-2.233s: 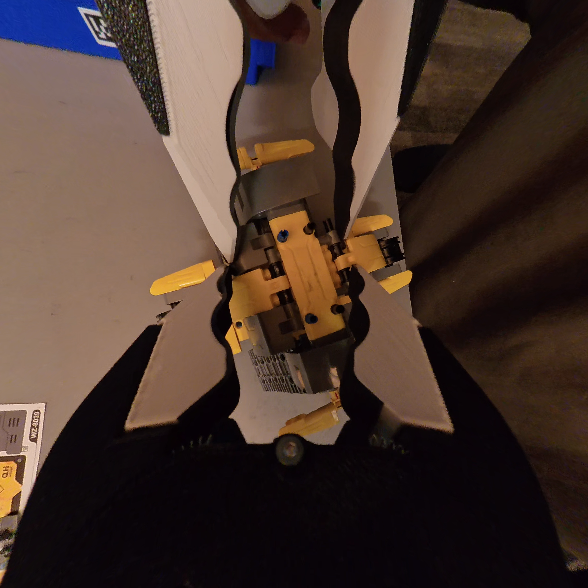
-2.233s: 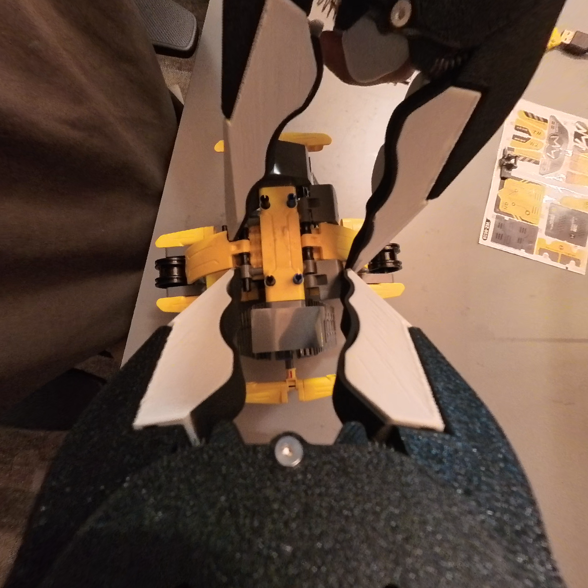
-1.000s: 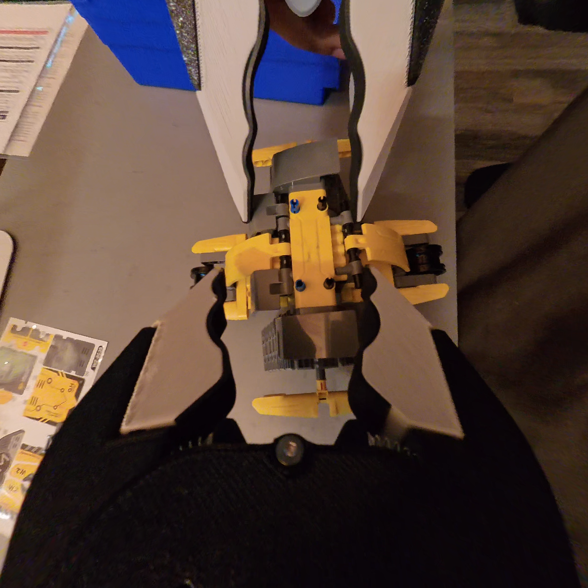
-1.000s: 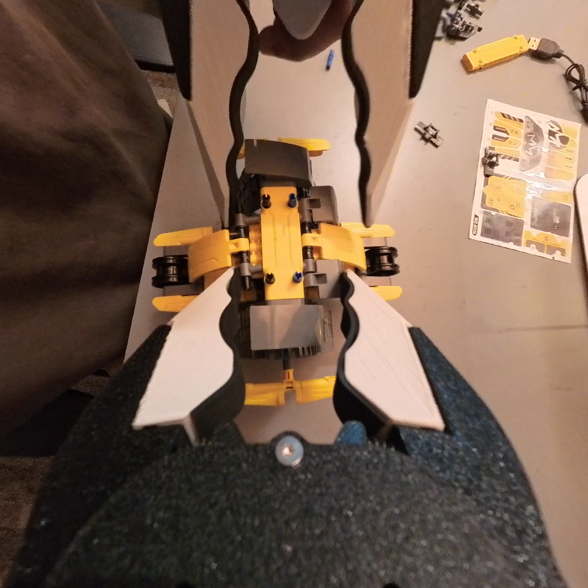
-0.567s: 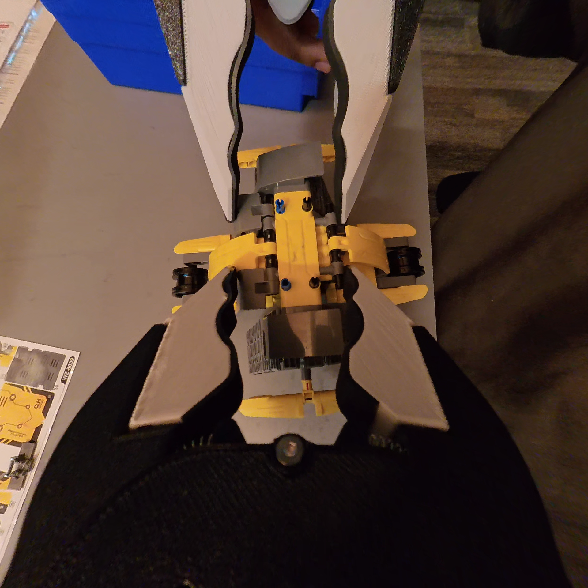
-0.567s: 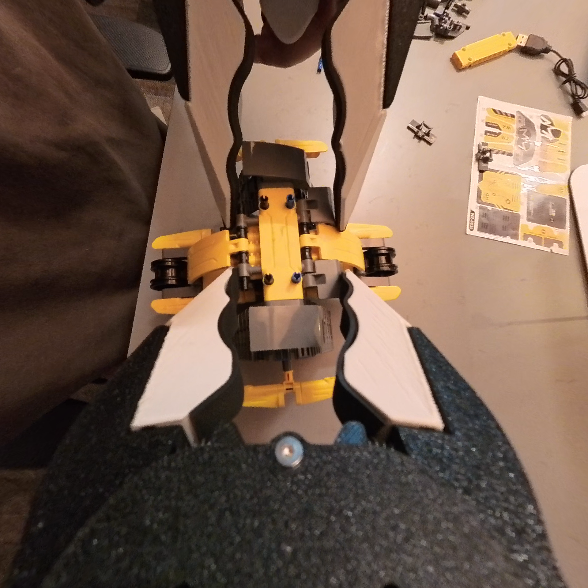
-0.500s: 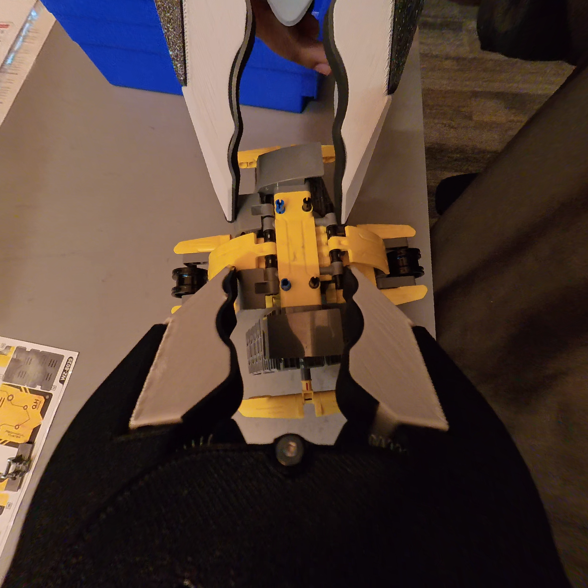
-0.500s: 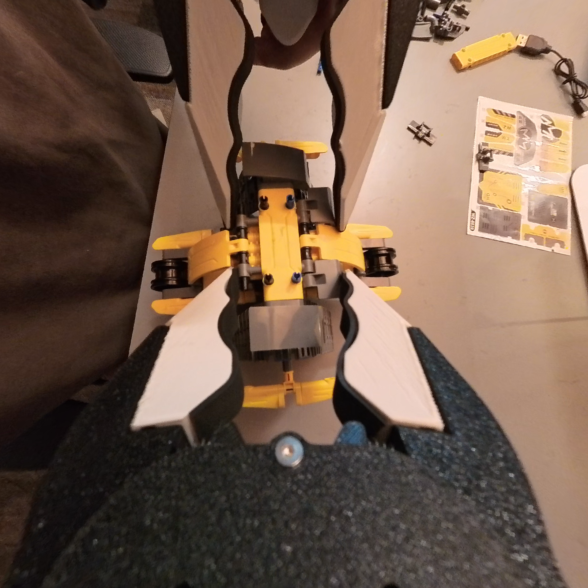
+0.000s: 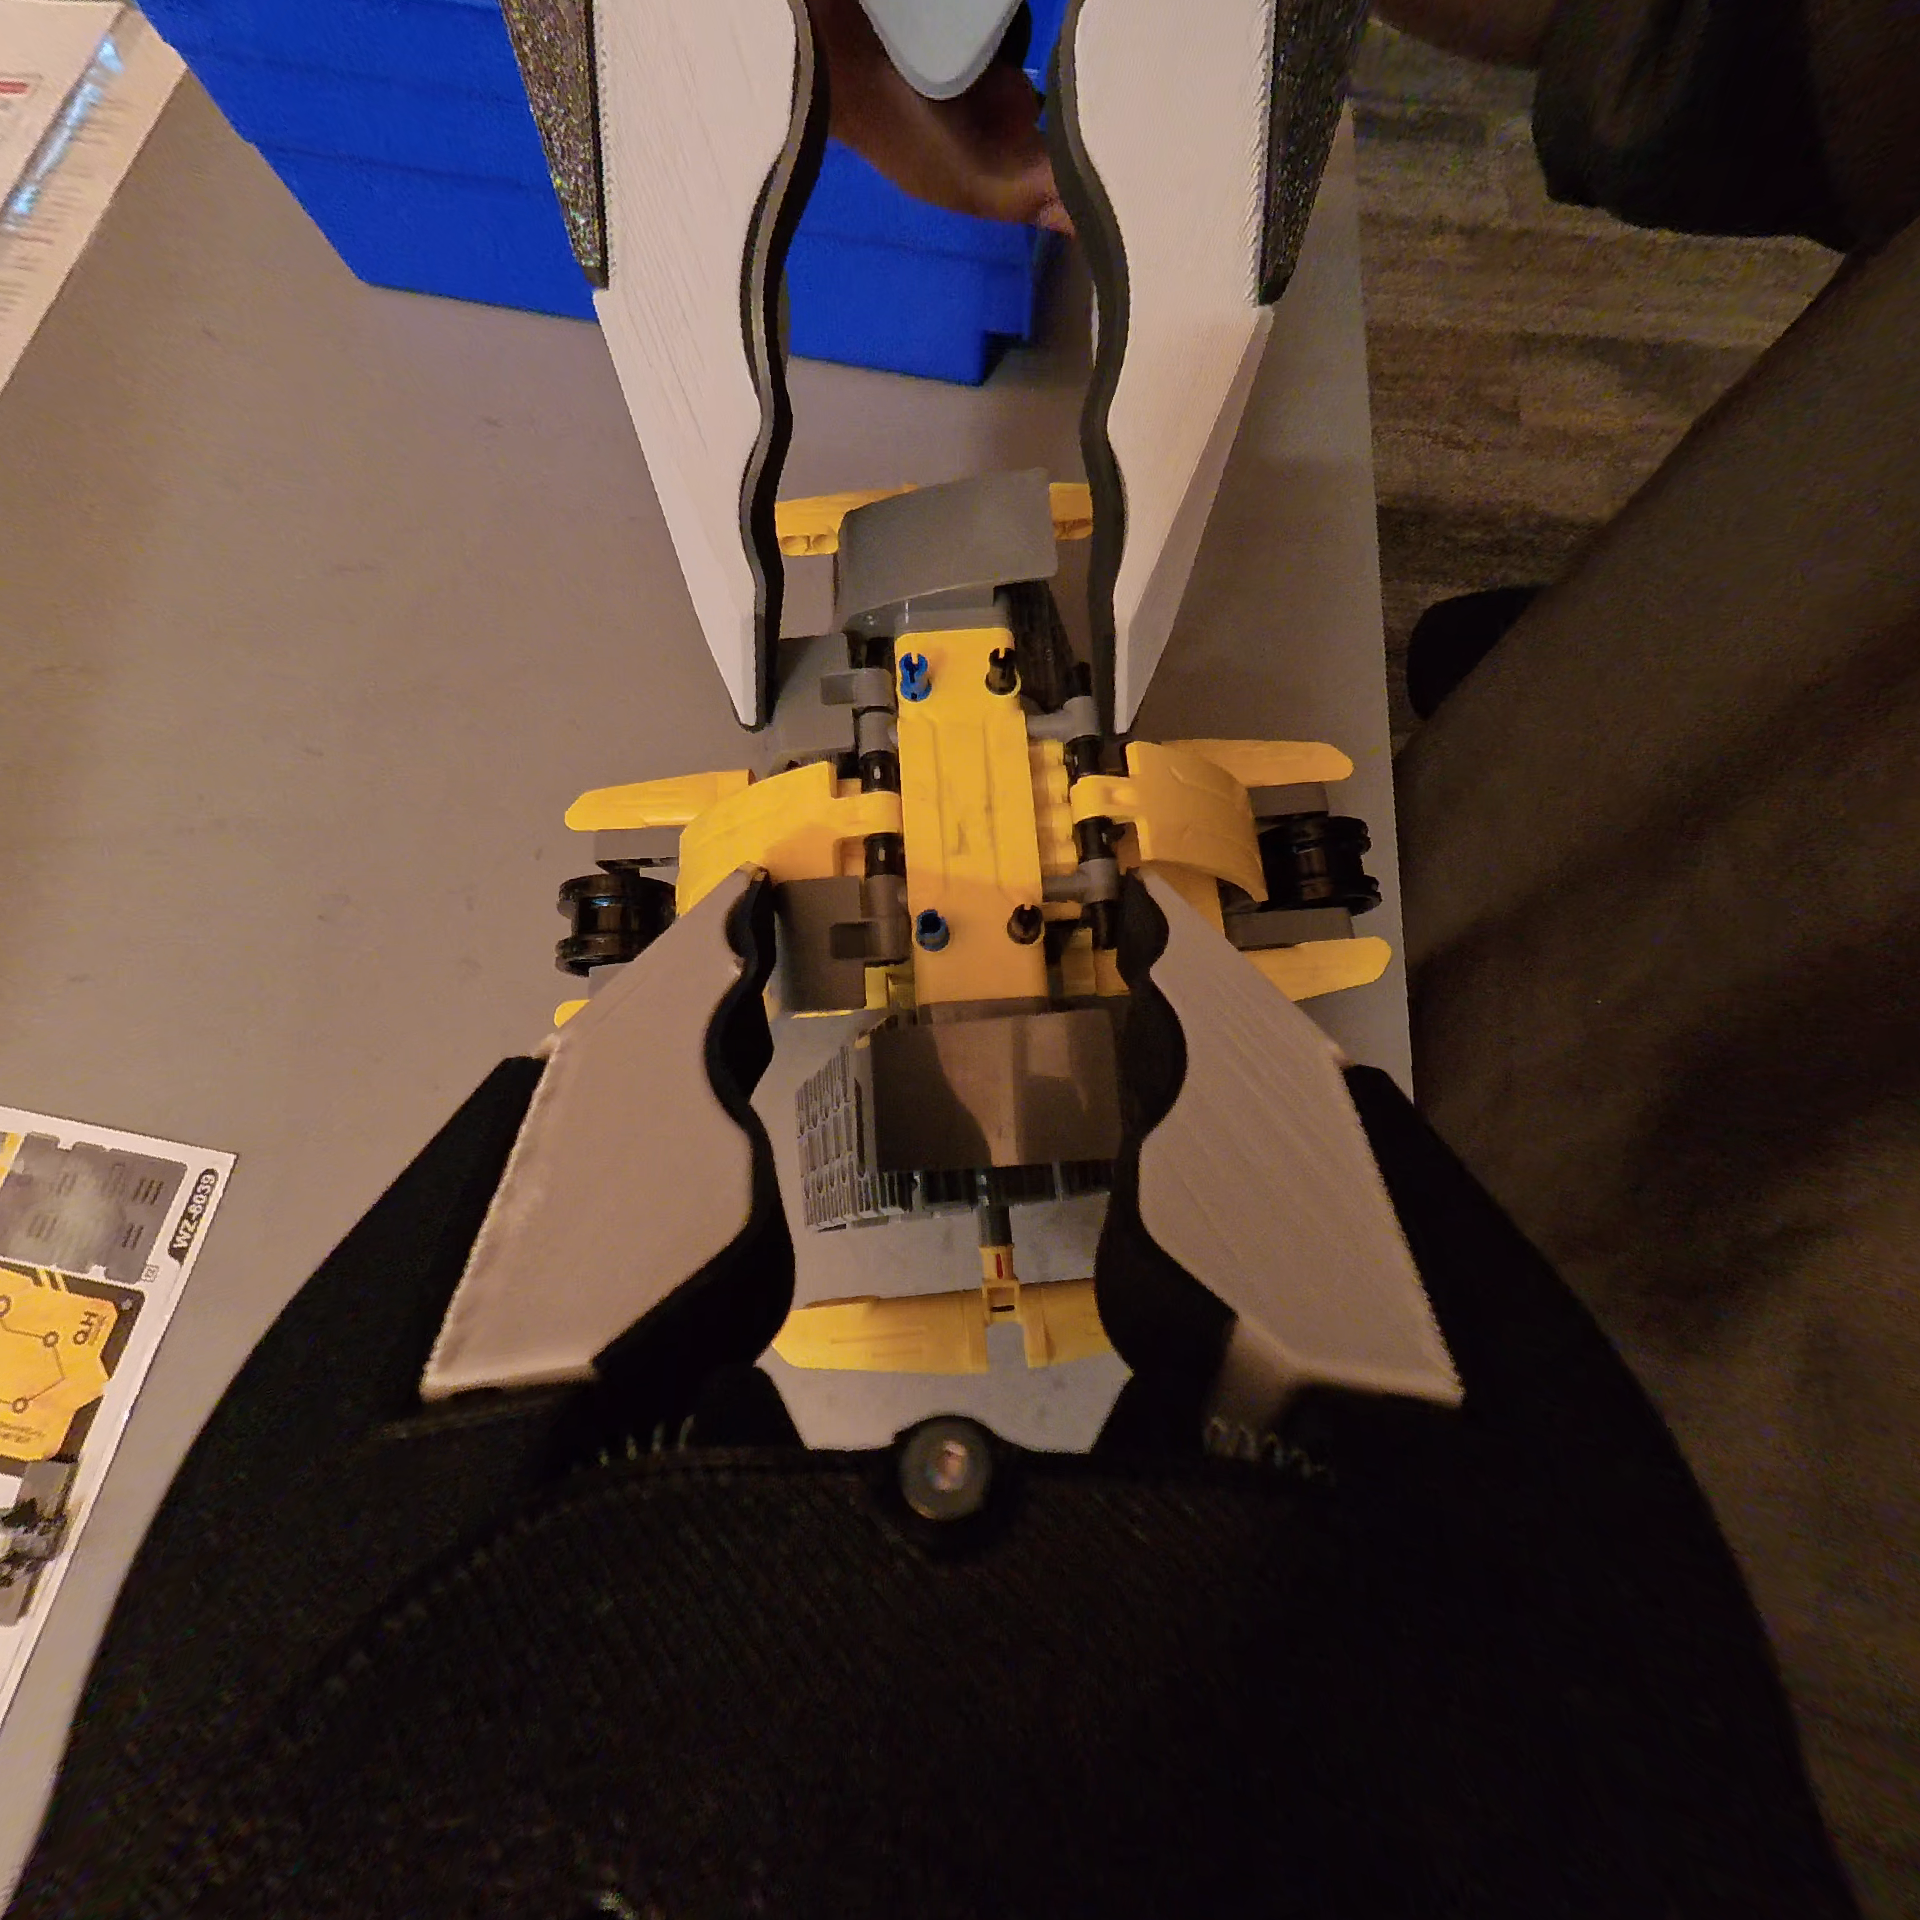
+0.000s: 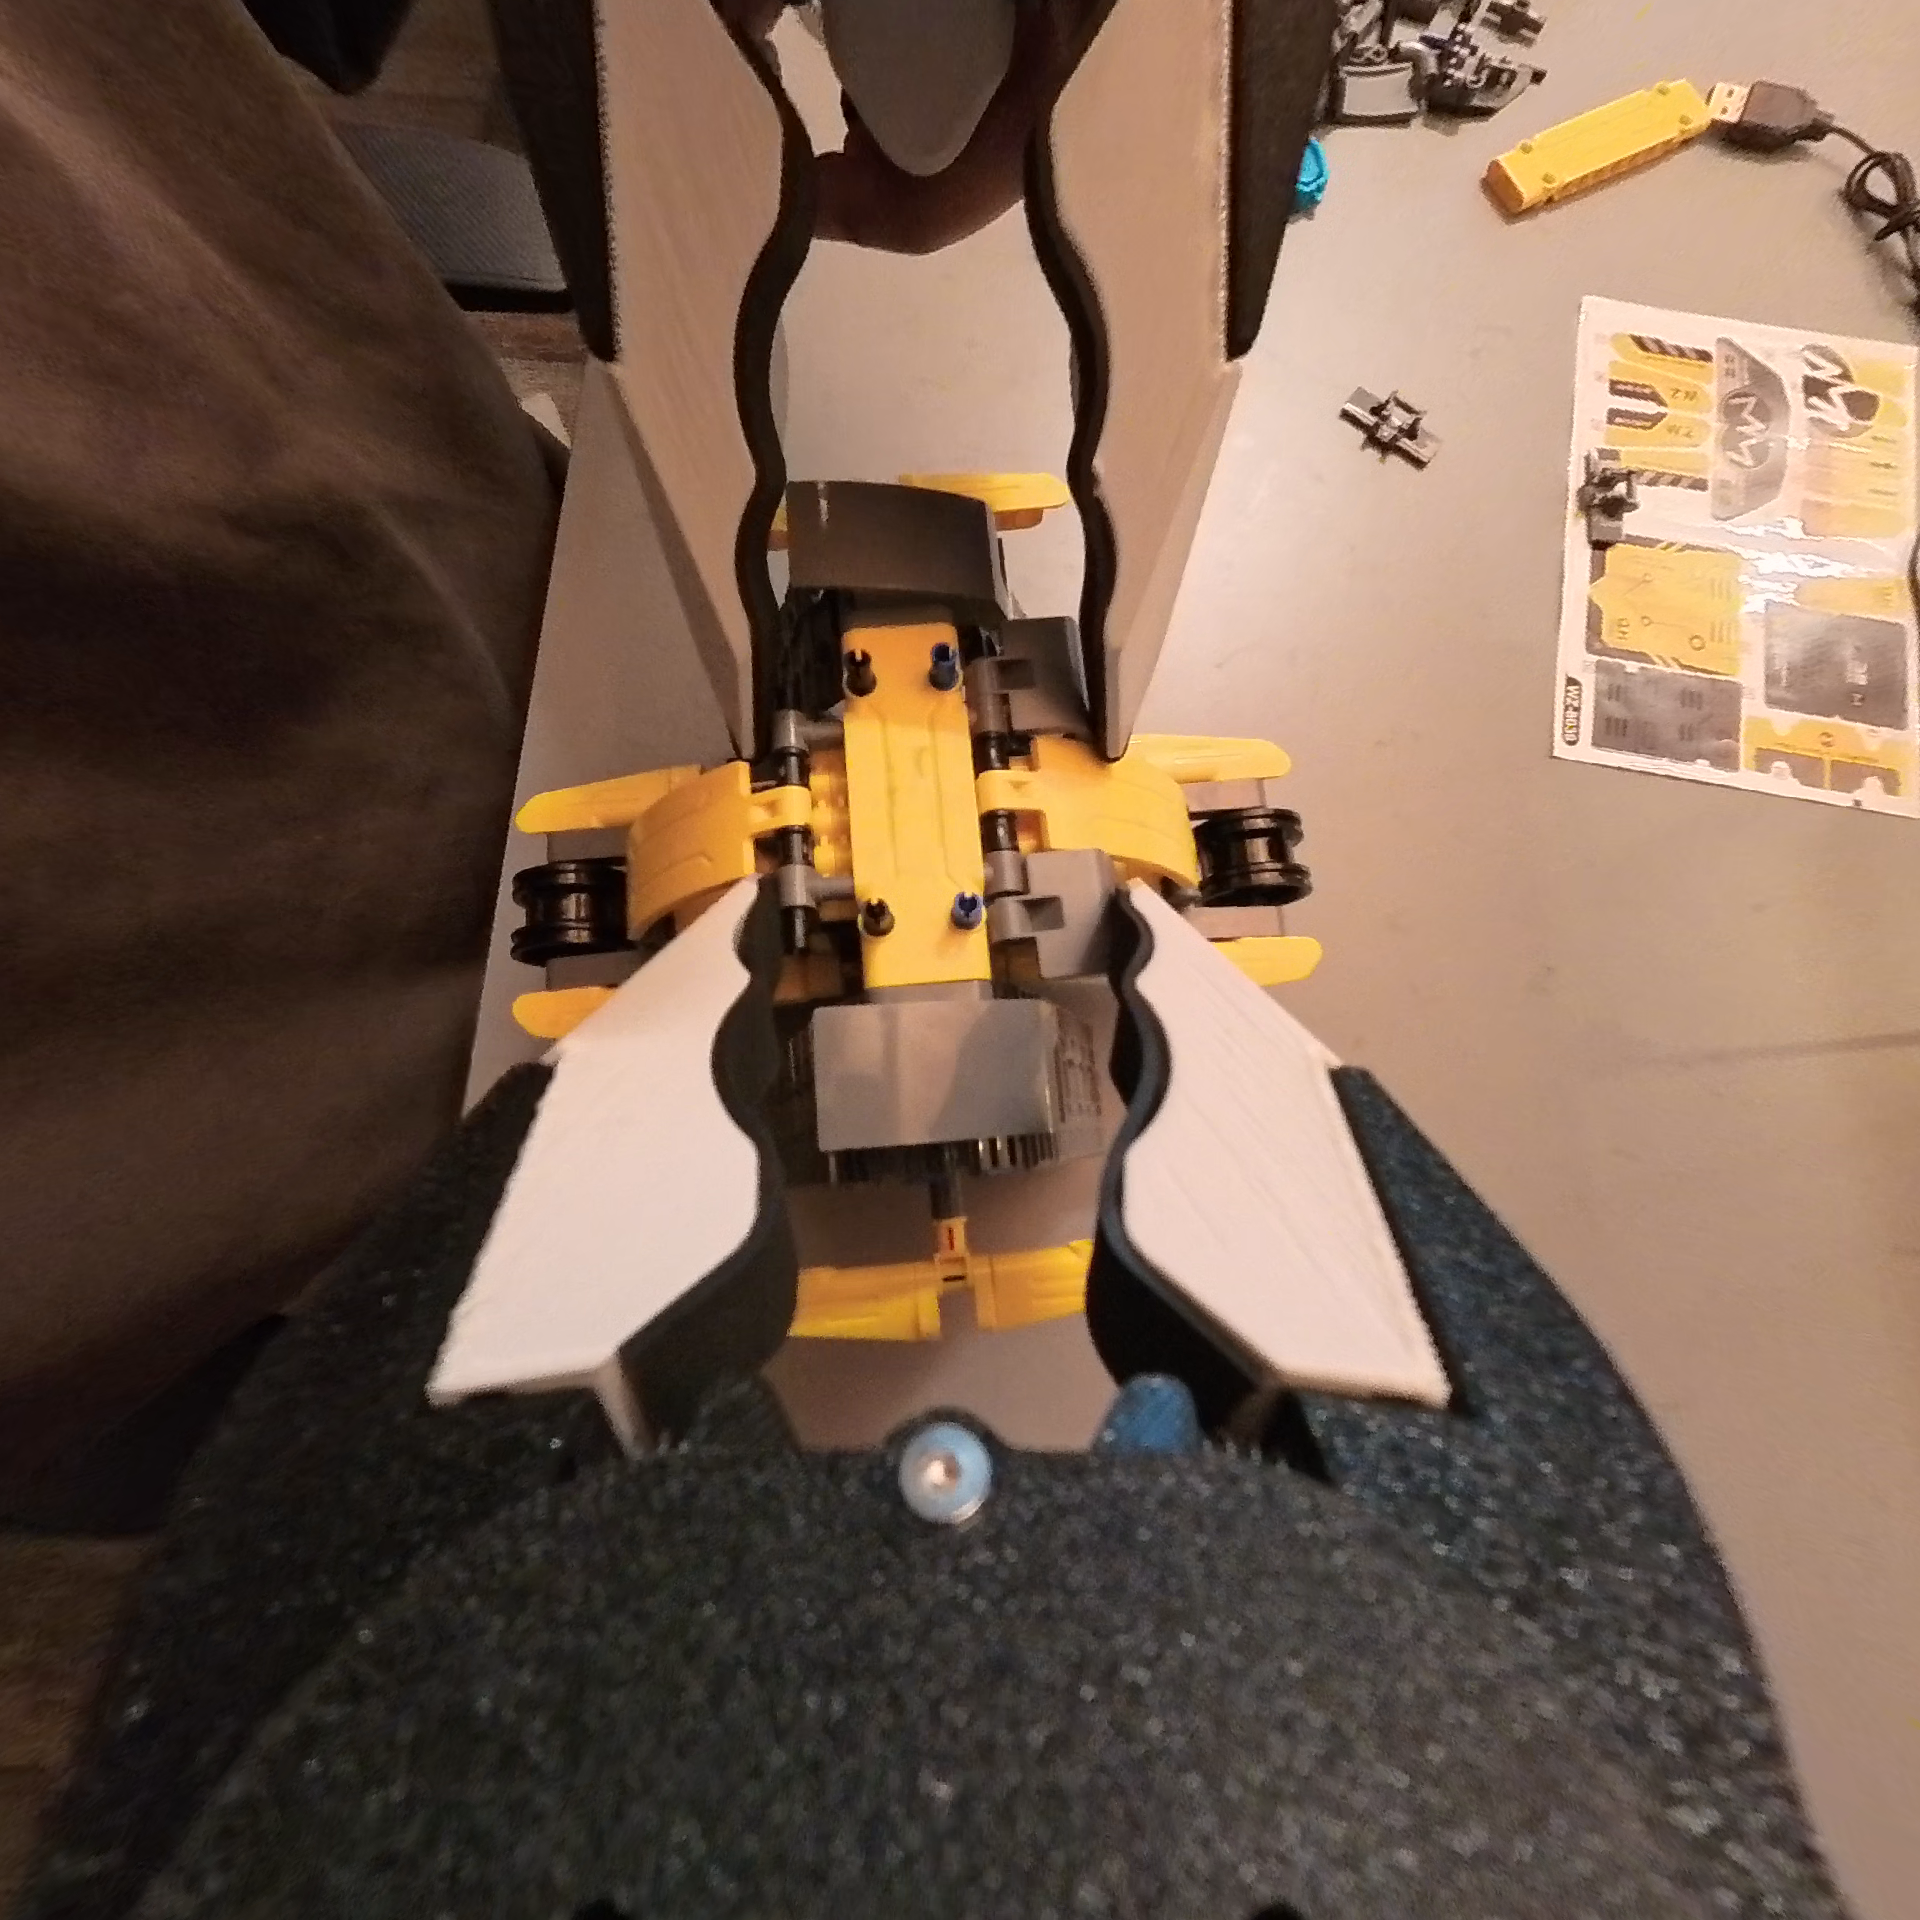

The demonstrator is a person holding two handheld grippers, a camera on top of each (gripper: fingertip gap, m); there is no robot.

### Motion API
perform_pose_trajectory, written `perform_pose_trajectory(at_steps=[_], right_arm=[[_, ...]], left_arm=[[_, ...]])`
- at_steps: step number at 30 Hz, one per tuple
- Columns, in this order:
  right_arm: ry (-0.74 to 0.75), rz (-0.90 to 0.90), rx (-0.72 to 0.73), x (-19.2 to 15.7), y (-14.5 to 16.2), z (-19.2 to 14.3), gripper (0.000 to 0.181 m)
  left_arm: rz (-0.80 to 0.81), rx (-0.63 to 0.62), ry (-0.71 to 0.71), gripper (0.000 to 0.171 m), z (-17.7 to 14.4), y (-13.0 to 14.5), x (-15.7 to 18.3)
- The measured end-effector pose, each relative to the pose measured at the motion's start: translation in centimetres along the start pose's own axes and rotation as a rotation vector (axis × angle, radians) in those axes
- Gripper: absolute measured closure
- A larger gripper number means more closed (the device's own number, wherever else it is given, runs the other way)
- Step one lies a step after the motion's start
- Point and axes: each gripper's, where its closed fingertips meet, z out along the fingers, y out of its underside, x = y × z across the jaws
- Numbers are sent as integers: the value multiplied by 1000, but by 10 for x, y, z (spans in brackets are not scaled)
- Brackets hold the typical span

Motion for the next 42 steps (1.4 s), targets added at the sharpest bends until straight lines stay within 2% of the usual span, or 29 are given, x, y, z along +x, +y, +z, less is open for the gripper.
perform_pose_trajectory(at_steps=[28, 42], right_arm=[[-29, 16, 21, -2, 1, 4, 116], [-29, 15, 79, -1, 0, 2, 117]], left_arm=[[45, 5, -15, 106, 0, 0, 0], [50, 8, -13, 106, 1, 0, 1]])
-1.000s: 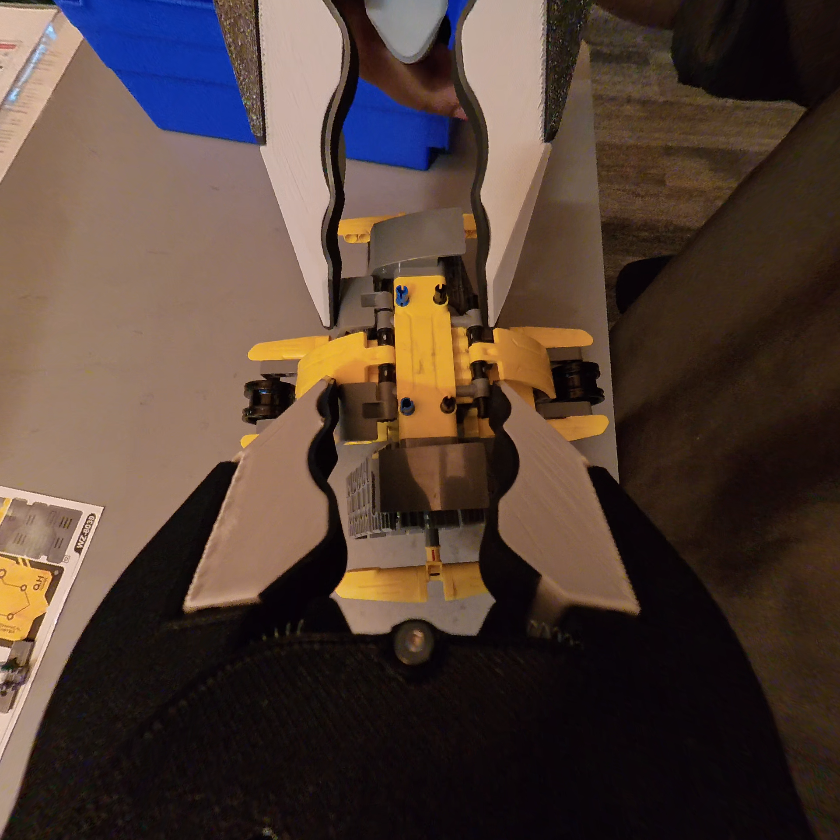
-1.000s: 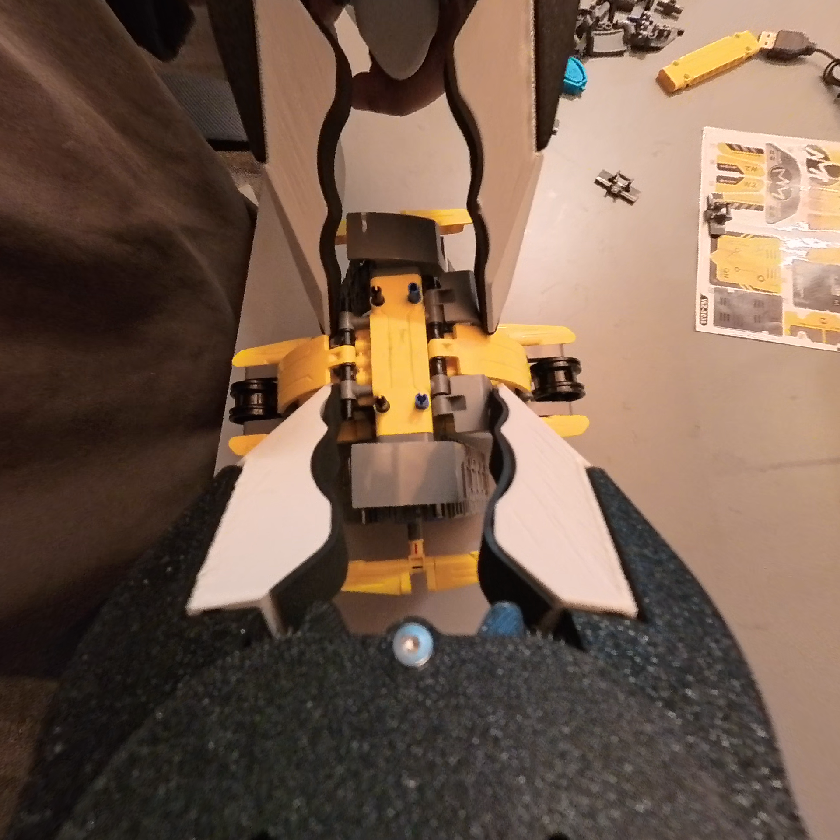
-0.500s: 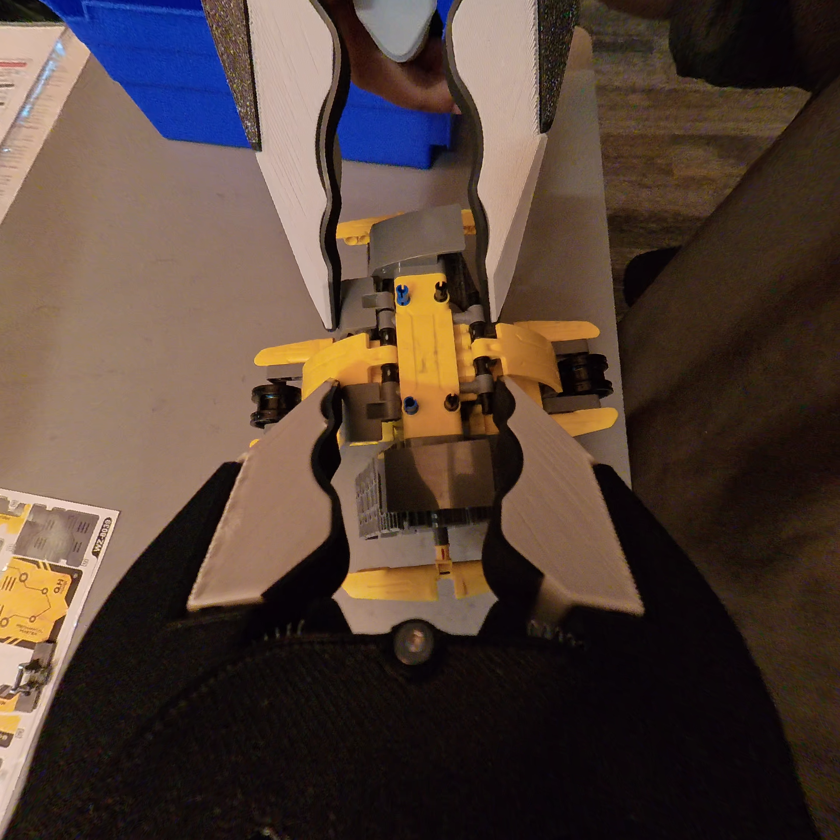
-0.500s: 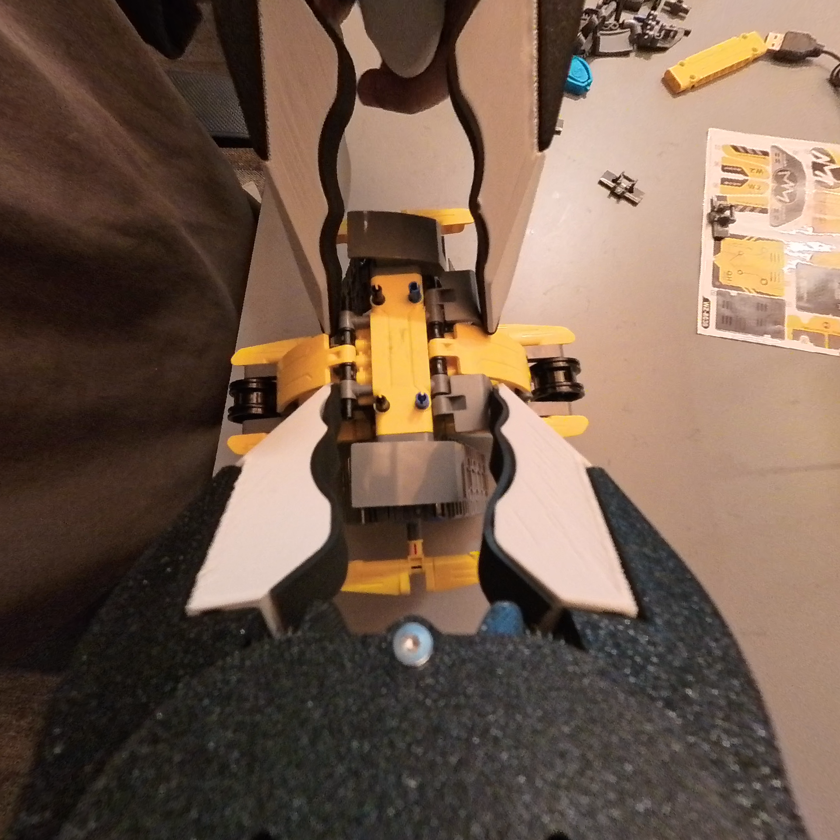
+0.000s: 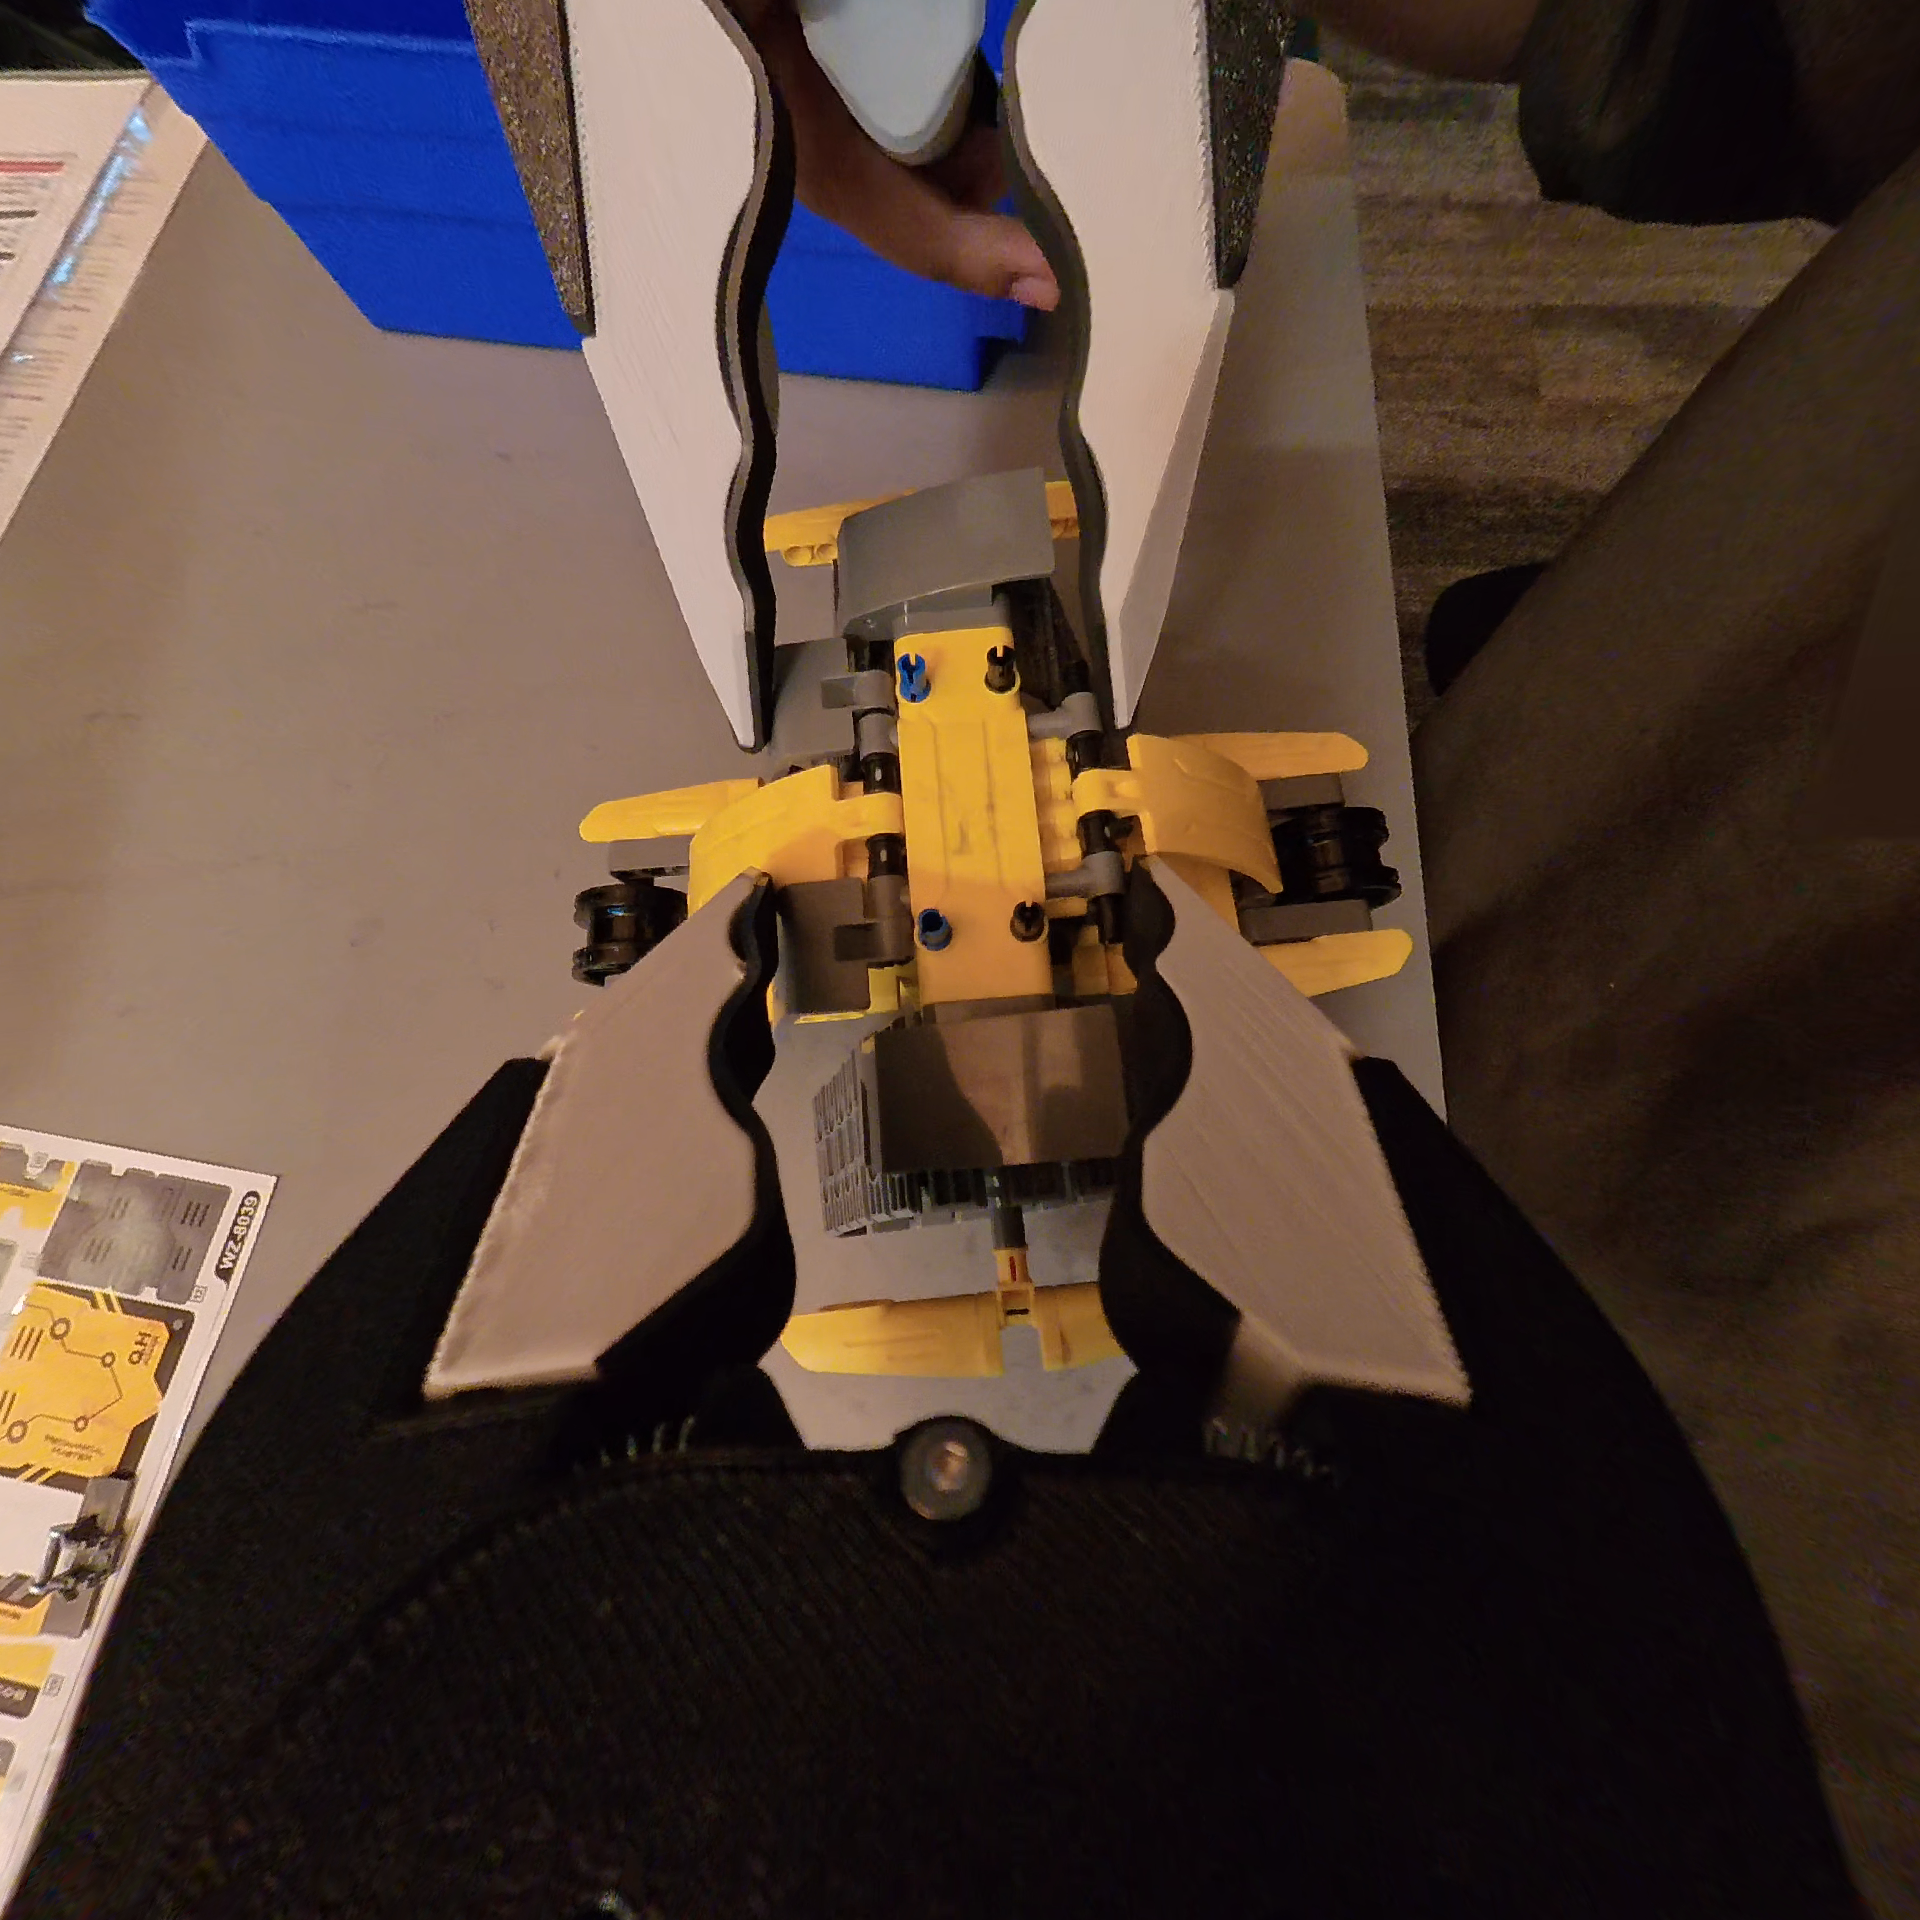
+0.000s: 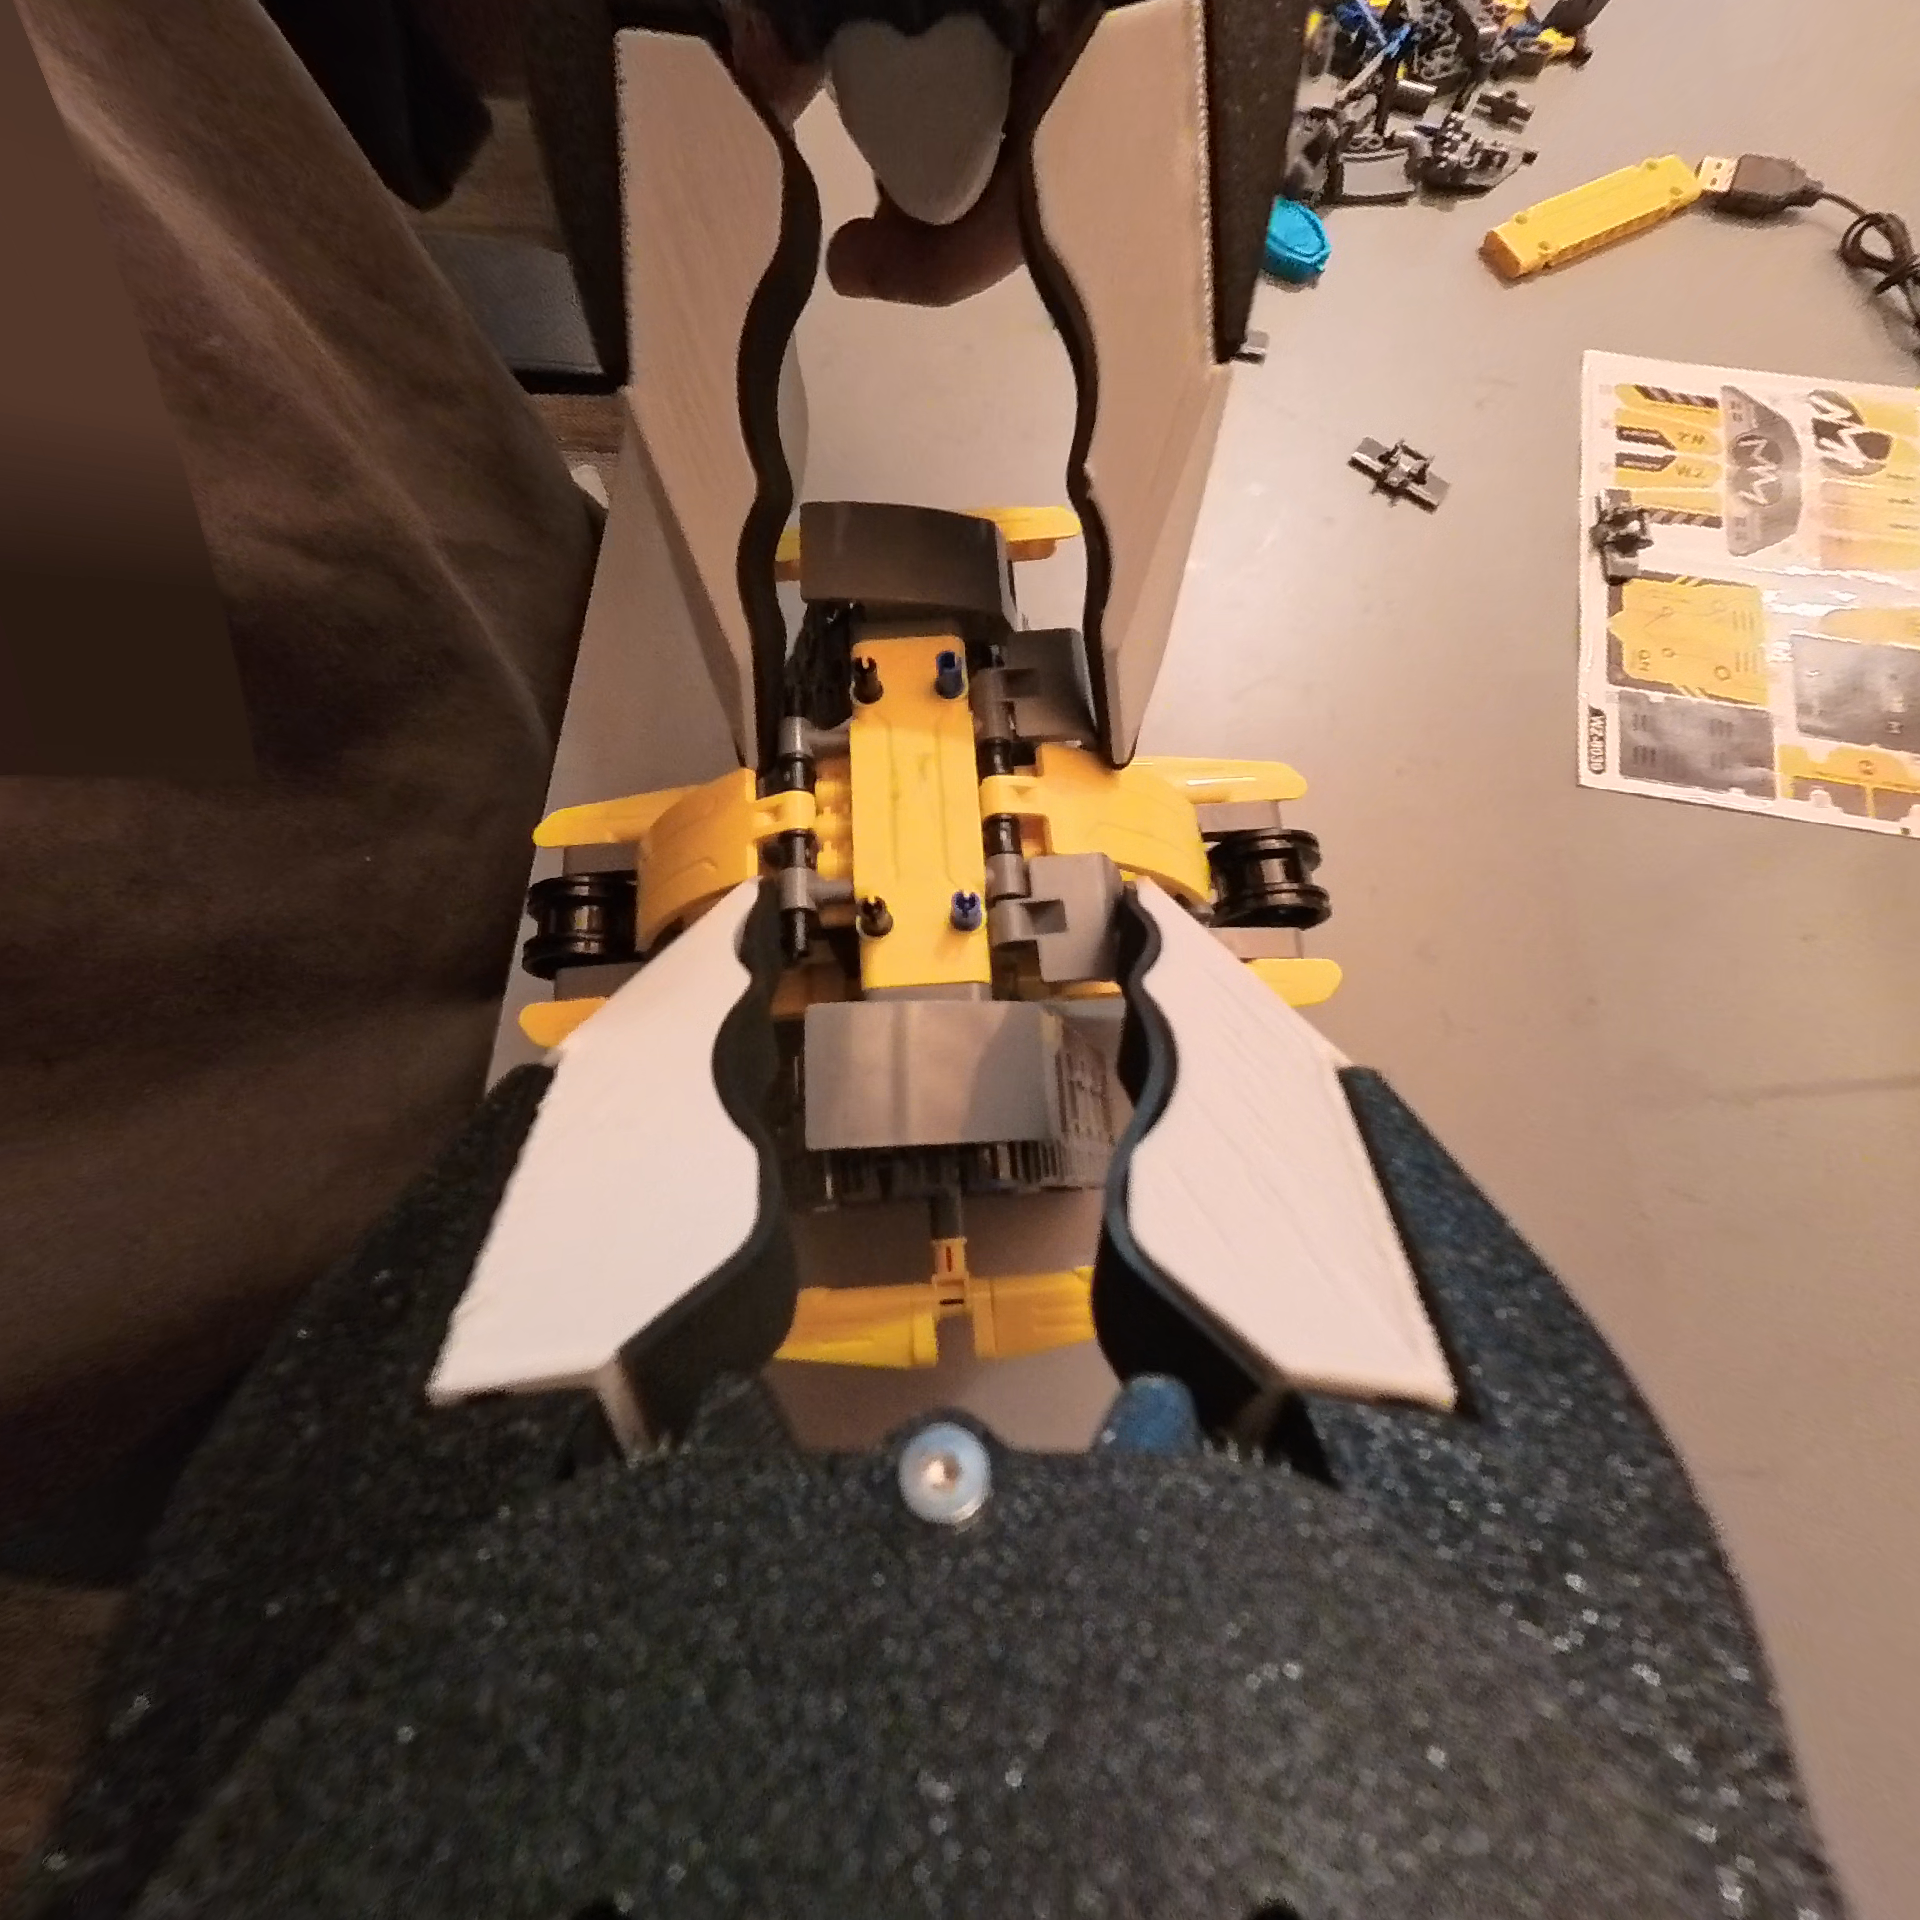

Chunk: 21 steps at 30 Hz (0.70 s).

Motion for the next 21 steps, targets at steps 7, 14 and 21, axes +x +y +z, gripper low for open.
perform_pose_trajectory(at_steps=[7, 14, 21], right_arm=[[-69, 122, 20, 0, -4, -2, 120], [-47, 82, 31, 0, -2, -1, 118], [12, 2, -26, -1, 1, 1, 117]], left_arm=[[-1, 5, -3, 108, 0, -1, 0], [-15, -3, -2, 107, 1, 0, 1], [-60, 10, 47, 106, -1, -1, 4]])
